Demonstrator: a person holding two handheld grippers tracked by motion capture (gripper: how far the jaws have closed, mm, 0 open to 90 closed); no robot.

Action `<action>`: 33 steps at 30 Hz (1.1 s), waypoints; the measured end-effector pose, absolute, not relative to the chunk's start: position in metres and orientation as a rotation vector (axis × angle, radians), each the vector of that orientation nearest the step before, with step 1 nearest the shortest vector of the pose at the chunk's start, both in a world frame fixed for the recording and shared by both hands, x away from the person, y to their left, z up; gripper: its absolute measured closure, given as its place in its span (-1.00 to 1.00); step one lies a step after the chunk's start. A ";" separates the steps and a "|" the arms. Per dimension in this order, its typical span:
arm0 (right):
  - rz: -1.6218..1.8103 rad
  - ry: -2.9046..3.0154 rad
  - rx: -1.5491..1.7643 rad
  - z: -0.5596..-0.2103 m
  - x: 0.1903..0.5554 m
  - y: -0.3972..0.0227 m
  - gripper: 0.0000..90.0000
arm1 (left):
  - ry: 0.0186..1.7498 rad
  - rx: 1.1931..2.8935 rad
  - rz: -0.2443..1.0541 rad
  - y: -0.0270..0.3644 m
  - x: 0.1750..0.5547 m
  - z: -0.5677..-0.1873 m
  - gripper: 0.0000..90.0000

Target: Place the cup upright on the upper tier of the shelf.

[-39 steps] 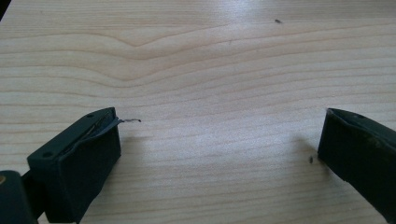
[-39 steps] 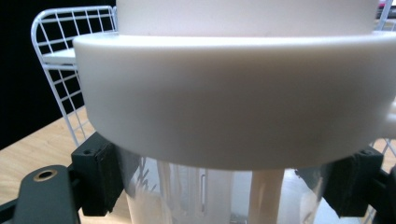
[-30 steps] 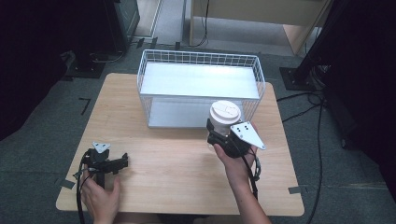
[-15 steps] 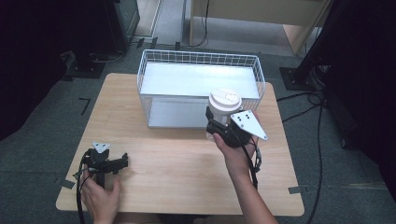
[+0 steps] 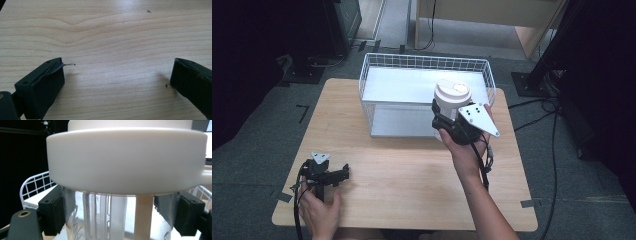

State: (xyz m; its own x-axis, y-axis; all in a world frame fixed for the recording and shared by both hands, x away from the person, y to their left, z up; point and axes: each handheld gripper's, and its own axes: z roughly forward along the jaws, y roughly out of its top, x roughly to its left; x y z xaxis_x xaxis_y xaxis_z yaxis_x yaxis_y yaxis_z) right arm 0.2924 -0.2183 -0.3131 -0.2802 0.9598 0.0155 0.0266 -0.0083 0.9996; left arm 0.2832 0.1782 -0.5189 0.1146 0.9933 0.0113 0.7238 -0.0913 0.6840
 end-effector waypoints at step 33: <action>1.329 1.377 1.105 -0.269 0.373 -0.204 -0.65 | 1.663 1.870 0.670 0.178 0.283 -0.519 -1.00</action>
State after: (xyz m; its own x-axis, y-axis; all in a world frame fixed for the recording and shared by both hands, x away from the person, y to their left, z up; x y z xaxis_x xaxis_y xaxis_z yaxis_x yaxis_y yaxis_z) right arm 0.3725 -0.2041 -0.2686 -0.1971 0.9802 -0.0196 0.0148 0.0230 0.9996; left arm 0.2832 0.1781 -0.5190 0.1130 0.9935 0.0094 0.7229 -0.0887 0.6853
